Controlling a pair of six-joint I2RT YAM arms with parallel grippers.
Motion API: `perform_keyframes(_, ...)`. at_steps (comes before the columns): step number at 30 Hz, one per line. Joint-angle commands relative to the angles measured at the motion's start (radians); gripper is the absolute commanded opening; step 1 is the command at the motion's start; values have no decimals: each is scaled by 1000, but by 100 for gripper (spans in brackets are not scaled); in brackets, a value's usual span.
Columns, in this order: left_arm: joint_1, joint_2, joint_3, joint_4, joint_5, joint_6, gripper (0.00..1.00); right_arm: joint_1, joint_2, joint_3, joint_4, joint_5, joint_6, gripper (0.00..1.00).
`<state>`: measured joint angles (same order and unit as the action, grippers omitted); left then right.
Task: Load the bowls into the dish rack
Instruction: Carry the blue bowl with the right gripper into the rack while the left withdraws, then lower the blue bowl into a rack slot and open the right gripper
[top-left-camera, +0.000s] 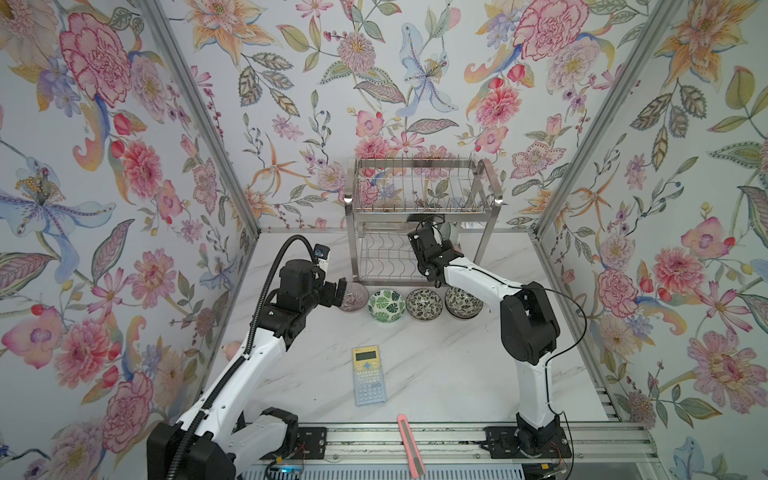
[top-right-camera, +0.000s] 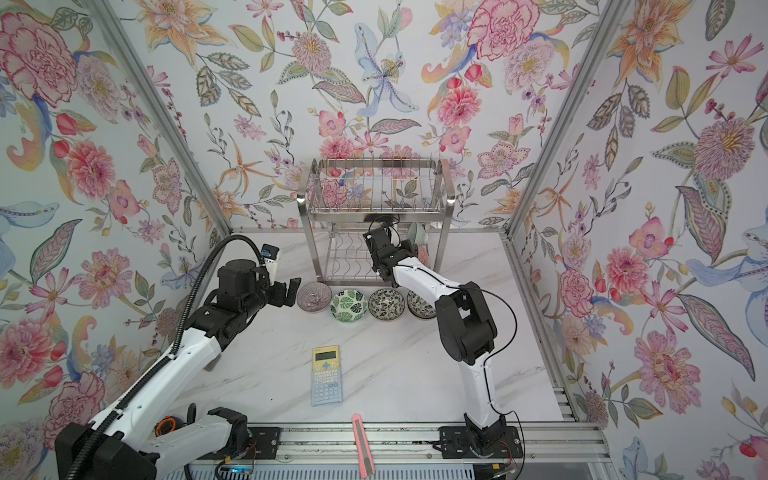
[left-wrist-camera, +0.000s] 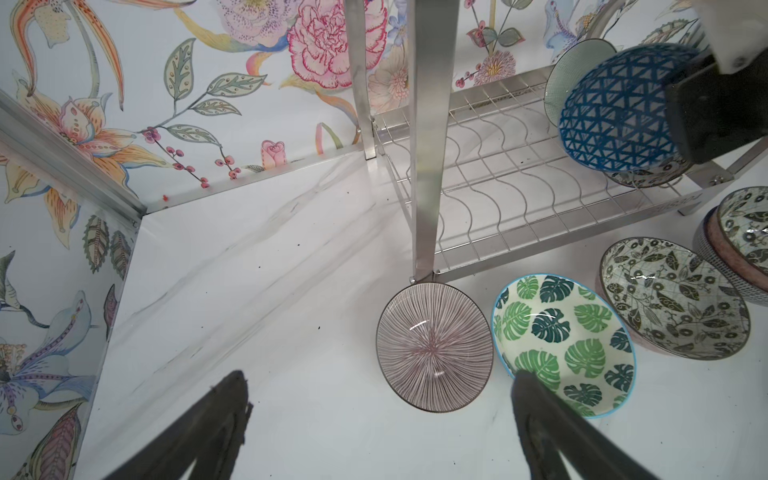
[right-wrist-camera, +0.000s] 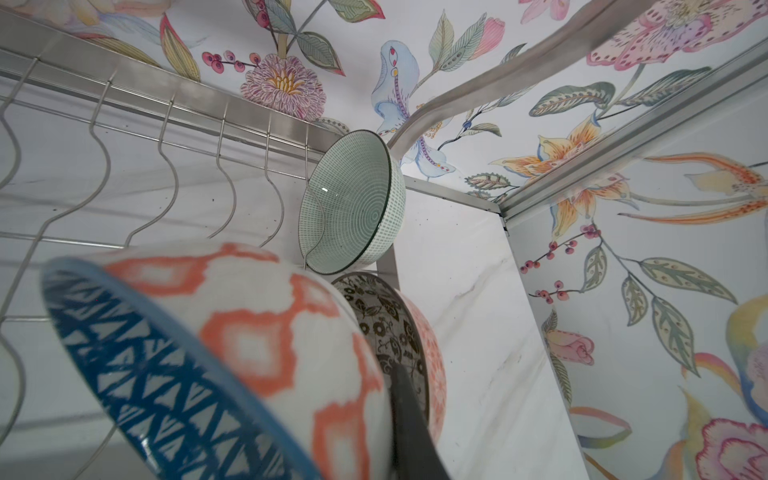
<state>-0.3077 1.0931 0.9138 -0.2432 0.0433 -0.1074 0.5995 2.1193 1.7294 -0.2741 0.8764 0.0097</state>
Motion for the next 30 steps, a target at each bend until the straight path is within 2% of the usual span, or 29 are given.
perform_keyframes(1,7,-34,-15,31,23,12,99,10,73,126,79,122,-93,0)
perform_keyframes(14,7,-44,-15,30,28,11,99,-7,457,592,109,336,-261,0)
perform_keyframes(23,7,-40,-15,30,28,11,99,-25,562,694,225,392,-387,0)
perform_keyframes(30,7,-39,-15,30,31,12,99,-34,623,747,422,399,-595,0)
